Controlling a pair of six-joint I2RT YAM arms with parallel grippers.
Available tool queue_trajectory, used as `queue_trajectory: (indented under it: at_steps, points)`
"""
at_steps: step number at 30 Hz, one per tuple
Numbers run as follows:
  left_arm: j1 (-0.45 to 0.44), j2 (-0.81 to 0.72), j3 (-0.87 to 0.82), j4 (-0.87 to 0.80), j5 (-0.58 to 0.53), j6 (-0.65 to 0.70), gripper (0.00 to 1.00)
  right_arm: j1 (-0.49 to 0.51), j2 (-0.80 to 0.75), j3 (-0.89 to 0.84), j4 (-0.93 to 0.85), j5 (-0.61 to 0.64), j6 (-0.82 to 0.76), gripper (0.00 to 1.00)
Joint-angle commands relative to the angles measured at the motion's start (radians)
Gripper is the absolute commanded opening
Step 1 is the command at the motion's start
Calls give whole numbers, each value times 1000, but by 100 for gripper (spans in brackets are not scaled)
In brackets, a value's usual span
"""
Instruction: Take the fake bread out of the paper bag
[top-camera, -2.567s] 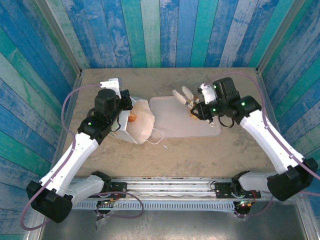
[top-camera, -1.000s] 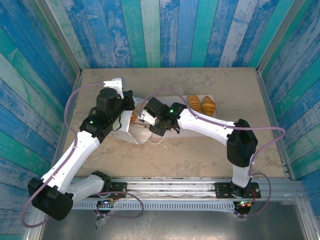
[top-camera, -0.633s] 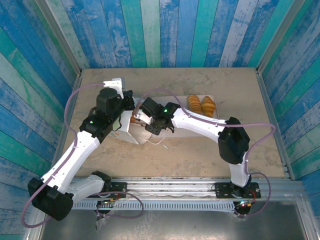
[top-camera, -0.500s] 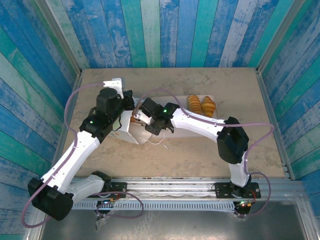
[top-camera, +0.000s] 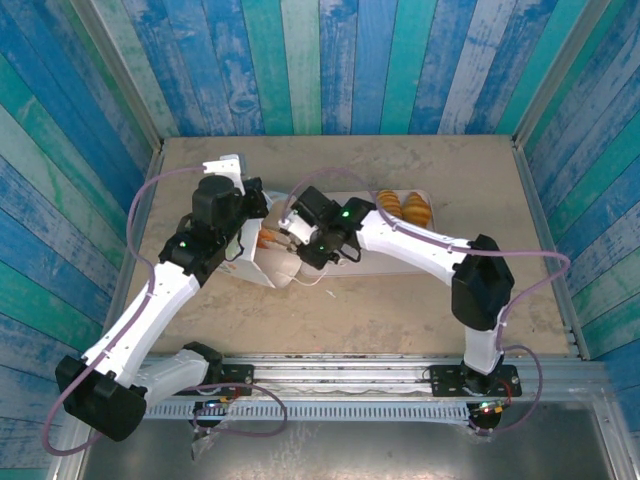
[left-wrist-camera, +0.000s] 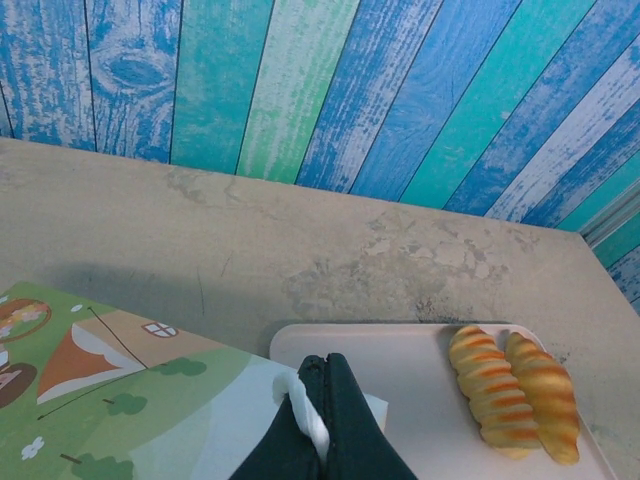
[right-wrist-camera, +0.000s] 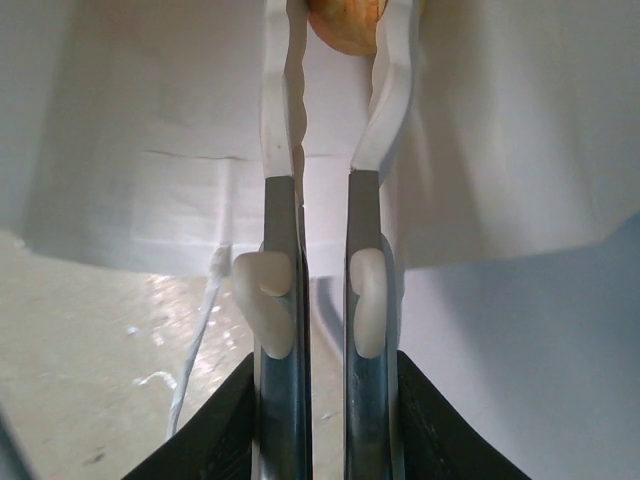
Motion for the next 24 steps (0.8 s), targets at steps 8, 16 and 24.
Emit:
queue_trajectory:
  at_steps: [8,16,24]
  points:
    - [-2,69,-13,70,-81,-74,0,-118,-87,-91,143,-340,151,32]
    - [27,116,15,0,-213,-45,0,-154,20,-66,228,-366,254,32]
    - [76,108,7,4,-130,-27,0,-156,28,-42,230,-418,252,32]
